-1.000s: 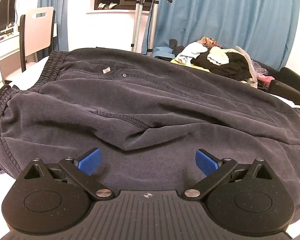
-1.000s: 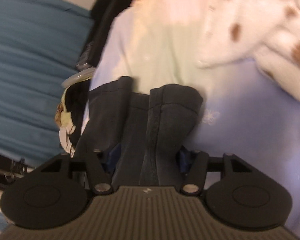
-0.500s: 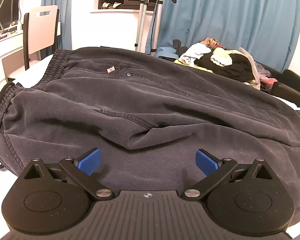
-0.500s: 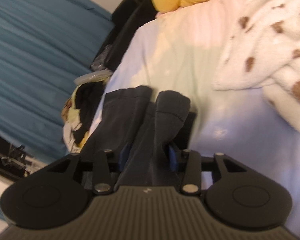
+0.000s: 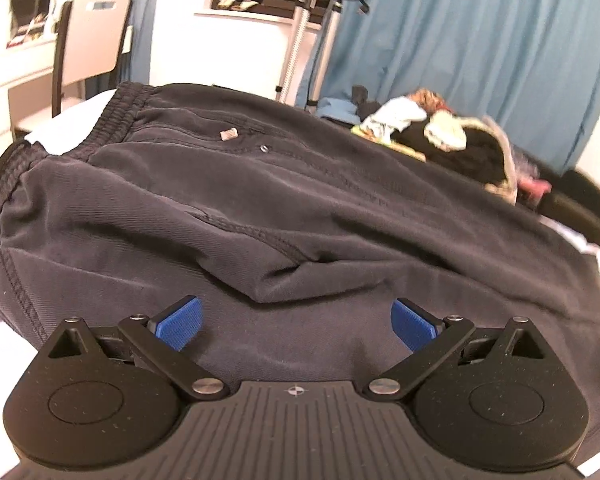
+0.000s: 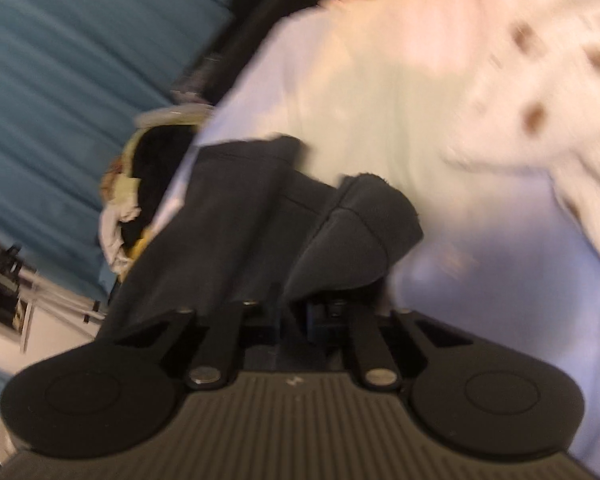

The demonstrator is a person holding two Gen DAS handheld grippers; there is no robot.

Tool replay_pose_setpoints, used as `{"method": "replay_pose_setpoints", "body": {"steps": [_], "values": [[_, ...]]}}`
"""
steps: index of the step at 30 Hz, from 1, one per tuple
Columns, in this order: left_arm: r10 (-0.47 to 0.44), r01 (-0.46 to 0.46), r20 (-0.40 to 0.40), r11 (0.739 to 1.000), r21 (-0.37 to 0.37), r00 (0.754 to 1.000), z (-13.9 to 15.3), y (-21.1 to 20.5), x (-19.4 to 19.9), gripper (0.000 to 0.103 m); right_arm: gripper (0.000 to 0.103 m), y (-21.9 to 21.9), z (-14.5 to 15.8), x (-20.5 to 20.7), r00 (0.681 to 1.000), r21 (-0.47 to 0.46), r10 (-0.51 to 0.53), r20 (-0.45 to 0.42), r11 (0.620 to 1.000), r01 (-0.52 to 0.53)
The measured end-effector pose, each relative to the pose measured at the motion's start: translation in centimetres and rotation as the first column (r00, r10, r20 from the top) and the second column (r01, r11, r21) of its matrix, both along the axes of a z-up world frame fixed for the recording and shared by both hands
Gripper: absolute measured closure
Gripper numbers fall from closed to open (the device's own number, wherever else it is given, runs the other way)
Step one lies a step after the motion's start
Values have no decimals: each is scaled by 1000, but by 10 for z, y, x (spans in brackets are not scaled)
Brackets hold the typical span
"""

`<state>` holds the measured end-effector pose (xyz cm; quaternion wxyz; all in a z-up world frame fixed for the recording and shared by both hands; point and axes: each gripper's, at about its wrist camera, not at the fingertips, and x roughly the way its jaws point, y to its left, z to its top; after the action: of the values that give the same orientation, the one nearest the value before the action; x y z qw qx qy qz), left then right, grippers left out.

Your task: Fold clothes

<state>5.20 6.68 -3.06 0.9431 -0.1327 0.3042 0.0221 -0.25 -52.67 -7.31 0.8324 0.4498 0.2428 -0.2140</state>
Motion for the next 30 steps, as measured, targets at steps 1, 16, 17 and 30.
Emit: {"method": "replay_pose_setpoints", "body": {"steps": [1, 16, 17, 30], "values": [[13, -13, 8, 1000, -21, 1000, 2, 5, -1, 2, 94, 3, 6, -1, 1000, -33, 0, 6, 999, 0], [488, -510, -160, 774, -375, 858, -2, 191, -22, 3, 97, -20, -4, -48, 946, 89, -321, 47, 944, 316], [491, -522, -188, 746, -414, 851, -10, 200, -22, 5, 97, -19, -4, -48, 946, 92, -320, 51, 945, 315], [417, -484, -269, 590, -647, 868, -63, 224, 4, 48, 96, -19, -13, -50, 944, 161, -328, 34, 934, 319]]}}
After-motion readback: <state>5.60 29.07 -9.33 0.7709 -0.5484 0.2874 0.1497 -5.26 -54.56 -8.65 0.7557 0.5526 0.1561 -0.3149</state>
